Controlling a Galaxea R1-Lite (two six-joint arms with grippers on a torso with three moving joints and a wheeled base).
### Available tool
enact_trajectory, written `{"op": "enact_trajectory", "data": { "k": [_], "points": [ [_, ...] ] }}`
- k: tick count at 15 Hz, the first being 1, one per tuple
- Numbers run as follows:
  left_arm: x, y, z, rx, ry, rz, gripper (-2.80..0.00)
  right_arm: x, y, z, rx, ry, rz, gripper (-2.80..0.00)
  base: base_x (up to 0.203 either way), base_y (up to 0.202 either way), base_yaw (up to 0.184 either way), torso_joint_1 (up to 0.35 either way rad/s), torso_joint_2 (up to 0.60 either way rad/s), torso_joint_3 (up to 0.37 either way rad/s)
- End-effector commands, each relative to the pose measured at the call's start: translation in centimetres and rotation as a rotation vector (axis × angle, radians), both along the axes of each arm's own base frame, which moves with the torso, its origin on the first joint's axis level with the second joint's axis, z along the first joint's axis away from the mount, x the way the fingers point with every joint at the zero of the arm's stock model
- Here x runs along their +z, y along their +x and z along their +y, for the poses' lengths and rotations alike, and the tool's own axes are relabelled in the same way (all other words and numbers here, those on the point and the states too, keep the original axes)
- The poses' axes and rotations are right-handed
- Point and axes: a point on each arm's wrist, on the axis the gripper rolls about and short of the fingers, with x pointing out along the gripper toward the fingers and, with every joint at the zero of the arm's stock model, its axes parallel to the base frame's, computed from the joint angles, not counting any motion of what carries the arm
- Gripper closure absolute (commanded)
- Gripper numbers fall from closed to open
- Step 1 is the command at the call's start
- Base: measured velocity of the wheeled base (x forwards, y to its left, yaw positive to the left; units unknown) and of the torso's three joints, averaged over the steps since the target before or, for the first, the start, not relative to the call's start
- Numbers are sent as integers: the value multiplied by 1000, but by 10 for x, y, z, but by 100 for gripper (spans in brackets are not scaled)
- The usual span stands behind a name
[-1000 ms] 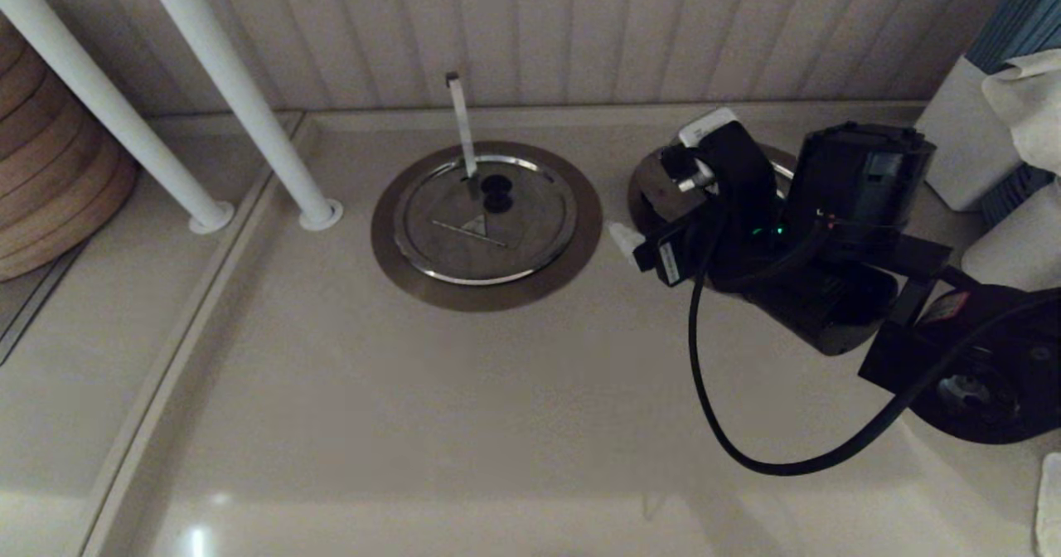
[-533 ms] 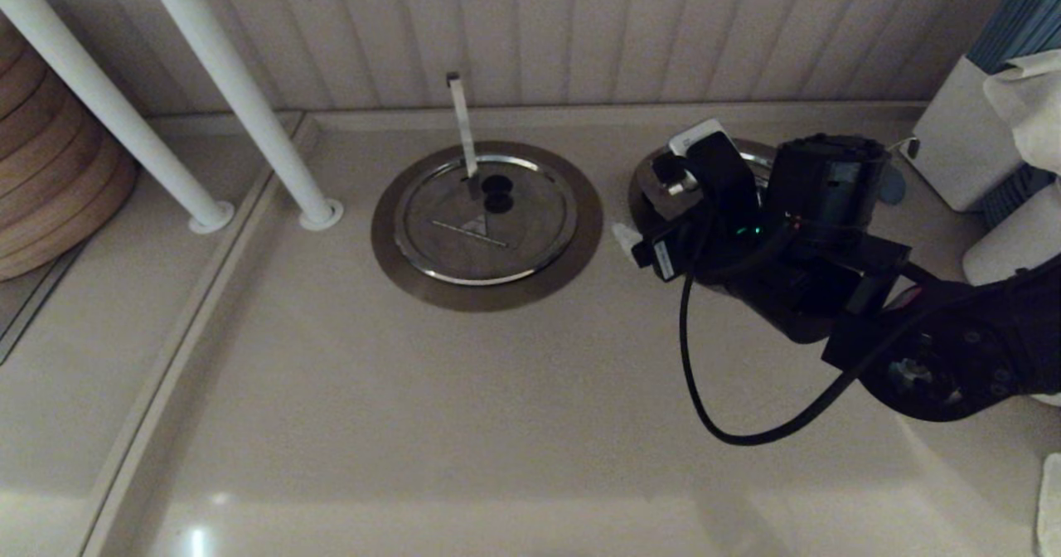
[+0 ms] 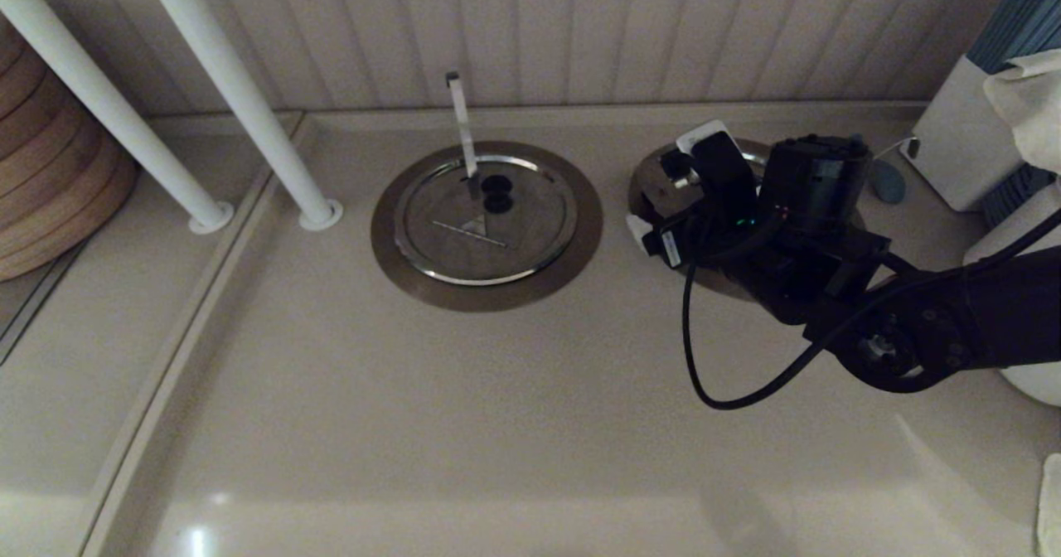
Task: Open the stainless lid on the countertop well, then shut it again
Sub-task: Close the lid
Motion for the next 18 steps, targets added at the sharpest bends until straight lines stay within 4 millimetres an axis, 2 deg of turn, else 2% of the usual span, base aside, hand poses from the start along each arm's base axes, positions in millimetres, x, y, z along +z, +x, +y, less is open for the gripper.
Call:
{"op": "enact_trajectory", "data": {
  "k": [1, 18],
  "points": [
    [0, 0, 0, 0, -1, -1, 0, -1, 0, 0, -2, -2, 0, -280, 0, 0, 0, 0, 0, 0],
    [0, 0, 0, 0, -1, -1, 0, 0, 7, -11, -40, -22, -2, -280, 0, 0, 0, 0, 0, 0]
  ]
}}
